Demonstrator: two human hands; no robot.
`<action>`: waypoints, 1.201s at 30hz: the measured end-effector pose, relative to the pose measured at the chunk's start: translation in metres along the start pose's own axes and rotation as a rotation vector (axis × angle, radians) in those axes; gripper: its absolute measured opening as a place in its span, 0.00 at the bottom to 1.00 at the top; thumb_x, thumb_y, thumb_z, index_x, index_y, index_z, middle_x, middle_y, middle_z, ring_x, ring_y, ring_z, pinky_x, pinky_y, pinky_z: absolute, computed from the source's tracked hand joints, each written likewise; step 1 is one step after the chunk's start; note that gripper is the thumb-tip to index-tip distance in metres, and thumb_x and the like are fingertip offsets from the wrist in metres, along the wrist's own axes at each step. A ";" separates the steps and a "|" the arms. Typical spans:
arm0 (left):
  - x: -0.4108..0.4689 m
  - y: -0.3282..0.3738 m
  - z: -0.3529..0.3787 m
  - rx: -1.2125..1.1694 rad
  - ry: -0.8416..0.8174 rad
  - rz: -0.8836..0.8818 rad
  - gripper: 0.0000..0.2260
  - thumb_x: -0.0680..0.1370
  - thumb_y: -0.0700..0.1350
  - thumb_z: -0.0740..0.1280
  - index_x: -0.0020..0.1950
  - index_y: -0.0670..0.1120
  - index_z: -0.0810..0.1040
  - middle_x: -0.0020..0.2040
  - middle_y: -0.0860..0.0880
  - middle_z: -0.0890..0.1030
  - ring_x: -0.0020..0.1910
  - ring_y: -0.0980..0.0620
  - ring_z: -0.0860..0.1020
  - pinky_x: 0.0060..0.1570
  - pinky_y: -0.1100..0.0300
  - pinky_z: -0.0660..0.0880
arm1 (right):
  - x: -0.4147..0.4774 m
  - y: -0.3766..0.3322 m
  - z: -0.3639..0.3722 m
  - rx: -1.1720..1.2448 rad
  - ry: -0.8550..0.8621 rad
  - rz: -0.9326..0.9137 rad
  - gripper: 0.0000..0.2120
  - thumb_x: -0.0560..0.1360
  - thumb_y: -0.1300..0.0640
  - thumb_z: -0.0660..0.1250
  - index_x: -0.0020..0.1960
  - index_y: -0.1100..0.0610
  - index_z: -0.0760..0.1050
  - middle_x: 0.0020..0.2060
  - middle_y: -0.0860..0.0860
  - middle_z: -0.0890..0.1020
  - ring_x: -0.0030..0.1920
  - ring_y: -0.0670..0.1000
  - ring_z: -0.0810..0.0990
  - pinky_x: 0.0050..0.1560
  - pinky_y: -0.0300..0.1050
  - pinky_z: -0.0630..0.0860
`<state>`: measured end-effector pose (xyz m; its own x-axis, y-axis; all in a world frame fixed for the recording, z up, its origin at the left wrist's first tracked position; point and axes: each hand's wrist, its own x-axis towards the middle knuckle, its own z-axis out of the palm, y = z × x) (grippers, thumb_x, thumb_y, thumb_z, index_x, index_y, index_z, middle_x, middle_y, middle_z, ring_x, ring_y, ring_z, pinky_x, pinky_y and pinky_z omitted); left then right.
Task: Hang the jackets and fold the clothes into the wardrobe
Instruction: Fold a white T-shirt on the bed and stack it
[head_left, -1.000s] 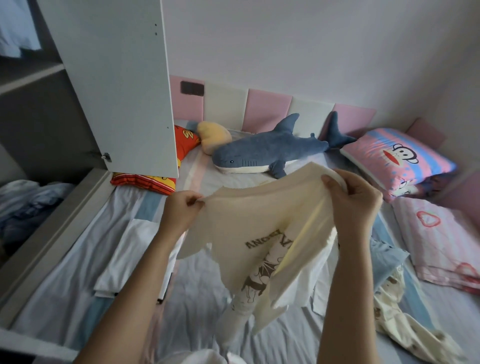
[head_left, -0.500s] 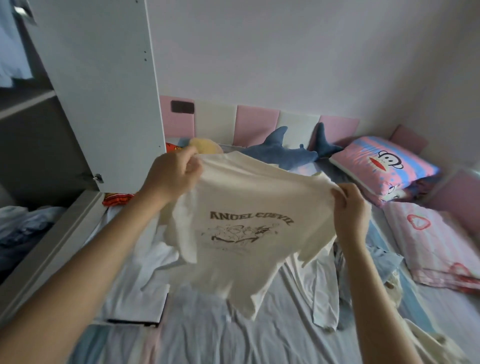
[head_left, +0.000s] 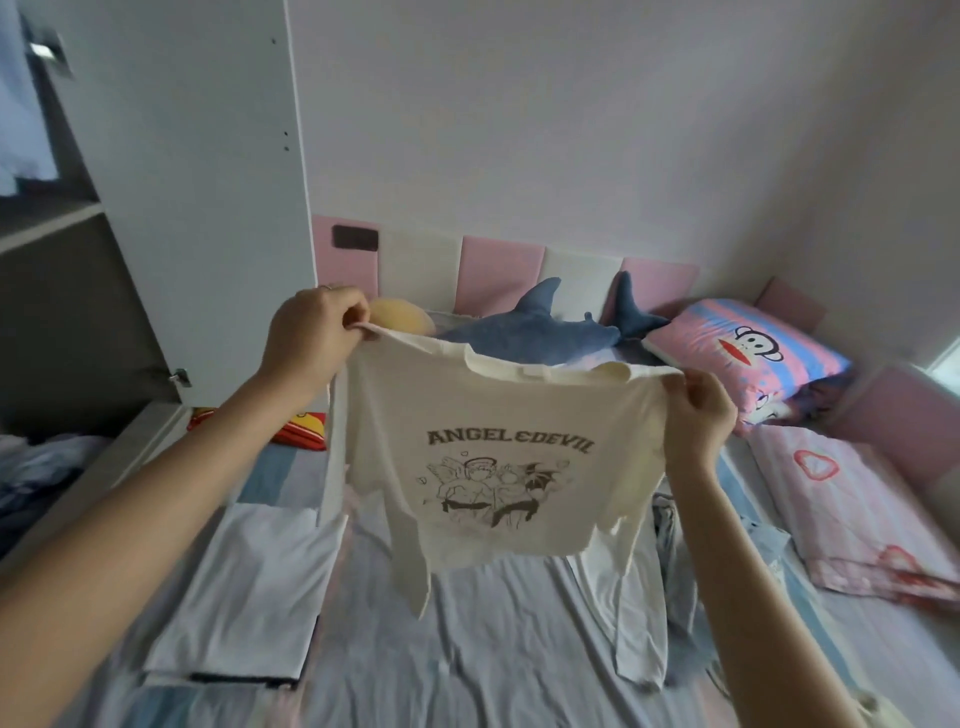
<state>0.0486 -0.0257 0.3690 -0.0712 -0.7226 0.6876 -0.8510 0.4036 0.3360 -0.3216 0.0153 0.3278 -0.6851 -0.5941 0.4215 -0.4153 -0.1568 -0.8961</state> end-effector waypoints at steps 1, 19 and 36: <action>0.001 -0.002 0.000 -0.043 0.019 -0.037 0.04 0.68 0.37 0.74 0.38 0.41 0.80 0.37 0.44 0.81 0.35 0.45 0.77 0.36 0.58 0.70 | -0.001 -0.004 -0.001 0.075 0.019 0.015 0.05 0.74 0.65 0.64 0.41 0.58 0.76 0.30 0.43 0.75 0.28 0.36 0.71 0.37 0.34 0.68; 0.022 -0.004 0.016 -0.455 -0.662 -0.282 0.16 0.66 0.61 0.74 0.36 0.50 0.76 0.35 0.54 0.77 0.36 0.56 0.75 0.38 0.61 0.71 | 0.025 -0.020 -0.014 -0.470 -1.555 0.308 0.21 0.63 0.52 0.76 0.51 0.60 0.76 0.43 0.51 0.82 0.40 0.45 0.81 0.40 0.33 0.76; 0.213 -0.063 0.051 -0.005 -0.006 -0.121 0.04 0.70 0.33 0.69 0.37 0.41 0.79 0.41 0.42 0.83 0.42 0.41 0.79 0.40 0.56 0.71 | 0.193 -0.040 0.115 -0.278 -0.100 -0.106 0.04 0.70 0.63 0.69 0.43 0.58 0.81 0.37 0.57 0.83 0.39 0.60 0.81 0.40 0.51 0.77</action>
<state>0.0601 -0.2339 0.4617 0.0290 -0.7698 0.6376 -0.8508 0.3158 0.4200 -0.3686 -0.1837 0.4293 -0.5727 -0.6625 0.4828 -0.6389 -0.0083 -0.7693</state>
